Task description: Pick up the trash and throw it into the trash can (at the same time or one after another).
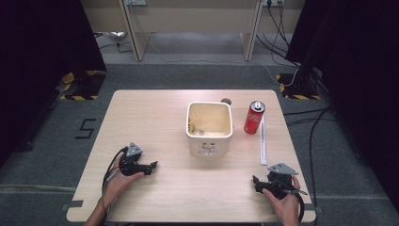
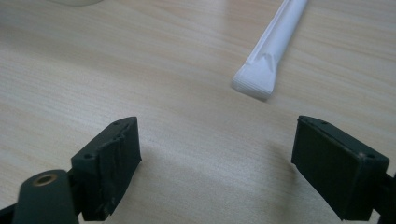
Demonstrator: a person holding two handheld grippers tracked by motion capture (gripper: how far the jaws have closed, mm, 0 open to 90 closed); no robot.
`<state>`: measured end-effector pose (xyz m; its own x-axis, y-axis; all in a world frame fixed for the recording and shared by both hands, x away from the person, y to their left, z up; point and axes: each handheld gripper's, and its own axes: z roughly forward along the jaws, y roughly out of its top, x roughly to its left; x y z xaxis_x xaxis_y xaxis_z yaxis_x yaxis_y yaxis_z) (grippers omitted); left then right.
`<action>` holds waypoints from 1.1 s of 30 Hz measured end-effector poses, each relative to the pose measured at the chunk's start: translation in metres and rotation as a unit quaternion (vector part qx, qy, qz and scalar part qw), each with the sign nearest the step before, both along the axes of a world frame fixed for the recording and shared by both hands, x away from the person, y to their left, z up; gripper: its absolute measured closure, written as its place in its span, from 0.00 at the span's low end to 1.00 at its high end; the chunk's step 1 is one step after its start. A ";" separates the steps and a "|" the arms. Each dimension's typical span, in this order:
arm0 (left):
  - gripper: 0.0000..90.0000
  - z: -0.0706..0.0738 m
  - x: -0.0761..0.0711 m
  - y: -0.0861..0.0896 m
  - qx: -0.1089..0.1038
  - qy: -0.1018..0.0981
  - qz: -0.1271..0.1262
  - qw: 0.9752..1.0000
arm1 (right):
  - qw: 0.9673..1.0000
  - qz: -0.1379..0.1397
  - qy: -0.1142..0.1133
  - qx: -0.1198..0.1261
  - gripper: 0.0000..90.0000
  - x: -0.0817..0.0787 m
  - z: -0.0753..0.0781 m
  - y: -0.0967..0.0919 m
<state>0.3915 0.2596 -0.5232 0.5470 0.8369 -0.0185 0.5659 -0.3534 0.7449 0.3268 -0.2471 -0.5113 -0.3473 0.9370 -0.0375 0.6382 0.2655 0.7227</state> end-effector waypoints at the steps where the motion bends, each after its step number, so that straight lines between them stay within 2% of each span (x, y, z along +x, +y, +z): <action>1: 0.17 0.000 0.000 0.000 0.000 0.000 0.000 1.000 | 1.000 -0.001 0.000 0.002 0.17 0.000 0.001 0.000; 9: 0.17 0.000 0.000 0.000 0.000 0.000 0.000 1.000 | 1.000 0.002 -0.018 0.005 0.17 -0.001 0.015 -0.001; 16: 0.17 0.000 0.000 0.000 0.000 0.000 0.000 1.000 | 0.999 0.005 -0.044 0.006 0.17 0.006 0.043 0.003; 17: 0.17 0.000 0.000 0.000 0.000 0.000 0.000 1.000 | 0.999 0.005 -0.044 0.006 0.17 0.006 0.043 0.003; 21: 0.17 0.000 0.000 0.000 0.000 0.000 0.001 1.000 | 0.998 0.003 -0.060 0.006 0.17 0.014 0.058 0.005; 33: 0.17 0.000 0.000 0.000 0.000 0.000 0.000 1.000 | 0.997 0.005 -0.072 0.007 0.17 0.035 0.081 0.012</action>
<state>0.3915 0.2596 -0.5232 0.5467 0.8371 -0.0182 0.5658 -0.3533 0.7450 0.3622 -0.2353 -0.4302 -0.3490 0.9341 -0.0754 0.5246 0.2614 0.8102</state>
